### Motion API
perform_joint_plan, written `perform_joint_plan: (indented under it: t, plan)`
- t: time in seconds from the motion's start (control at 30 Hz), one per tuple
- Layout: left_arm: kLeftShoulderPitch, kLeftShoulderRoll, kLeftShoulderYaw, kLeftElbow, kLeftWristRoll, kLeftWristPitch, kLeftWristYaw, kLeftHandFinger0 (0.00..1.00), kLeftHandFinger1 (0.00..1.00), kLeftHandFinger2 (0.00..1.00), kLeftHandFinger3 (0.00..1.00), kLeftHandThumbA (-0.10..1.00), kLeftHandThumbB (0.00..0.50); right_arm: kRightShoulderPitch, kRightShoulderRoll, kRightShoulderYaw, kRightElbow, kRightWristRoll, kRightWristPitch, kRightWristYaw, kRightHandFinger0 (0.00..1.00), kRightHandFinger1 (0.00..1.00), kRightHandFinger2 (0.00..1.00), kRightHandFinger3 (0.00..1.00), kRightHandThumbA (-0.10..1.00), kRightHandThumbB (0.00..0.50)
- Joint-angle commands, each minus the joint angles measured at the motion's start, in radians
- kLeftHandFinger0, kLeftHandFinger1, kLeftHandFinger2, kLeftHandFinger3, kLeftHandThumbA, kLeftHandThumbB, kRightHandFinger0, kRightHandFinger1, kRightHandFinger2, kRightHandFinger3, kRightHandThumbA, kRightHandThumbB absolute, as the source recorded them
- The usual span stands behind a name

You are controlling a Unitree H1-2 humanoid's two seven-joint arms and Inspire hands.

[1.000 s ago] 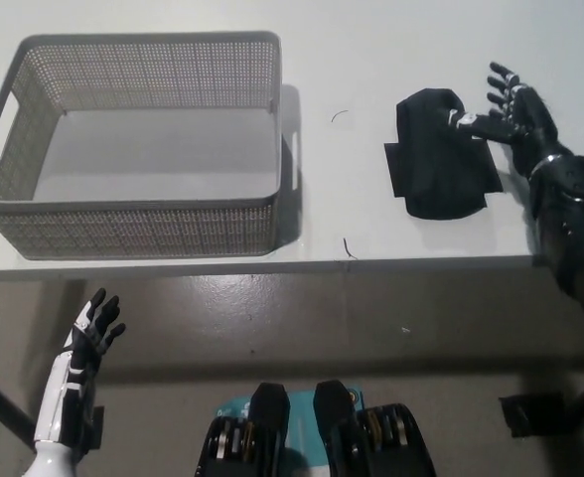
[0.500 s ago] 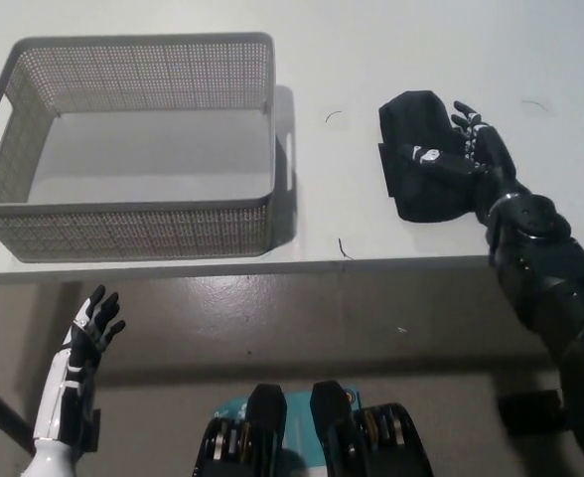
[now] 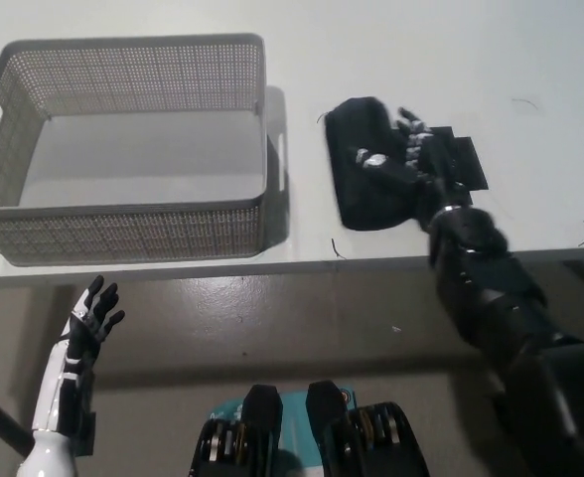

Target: Use the right hand to push the pencil case on the right hand side to the container on the left side

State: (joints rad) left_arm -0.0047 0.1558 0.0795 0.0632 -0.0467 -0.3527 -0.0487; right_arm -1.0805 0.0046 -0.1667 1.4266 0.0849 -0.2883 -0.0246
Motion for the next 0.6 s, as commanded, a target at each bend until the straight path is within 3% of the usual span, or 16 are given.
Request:
perform_joint_plan:
  t: [0.0, 0.2, 0.37, 0.57]
  plan:
    - [-0.012, 0.018, 0.011, -0.035, 0.003, -0.036, -0.002, 1.00, 1.00, 1.00, 1.00, 1.00, 0.148, -0.048, 0.121, -0.011, -0.001, 0.035, -0.006, 0.026, 1.00, 1.00, 1.00, 1.00, 1.00, 0.228]
    - [-0.017, 0.025, 0.011, -0.030, -0.001, -0.039, -0.007, 1.00, 1.00, 1.00, 1.00, 1.00, 0.132, -0.072, 0.201, -0.018, -0.012, 0.049, -0.021, 0.015, 1.00, 1.00, 1.00, 1.00, 1.00, 0.230]
    - [-0.020, 0.025, 0.007, -0.035, 0.004, -0.032, -0.006, 1.00, 1.00, 1.00, 1.00, 1.00, 0.145, -0.080, 0.256, -0.054, -0.024, 0.103, -0.028, 0.058, 1.00, 1.00, 1.00, 1.00, 1.00, 0.201]
    - [-0.022, 0.030, 0.011, -0.037, 0.001, -0.032, -0.007, 1.00, 1.00, 1.00, 1.00, 1.00, 0.138, -0.069, 0.258, -0.034, -0.025, 0.085, -0.043, 0.040, 1.00, 1.00, 1.00, 1.00, 1.00, 0.214]
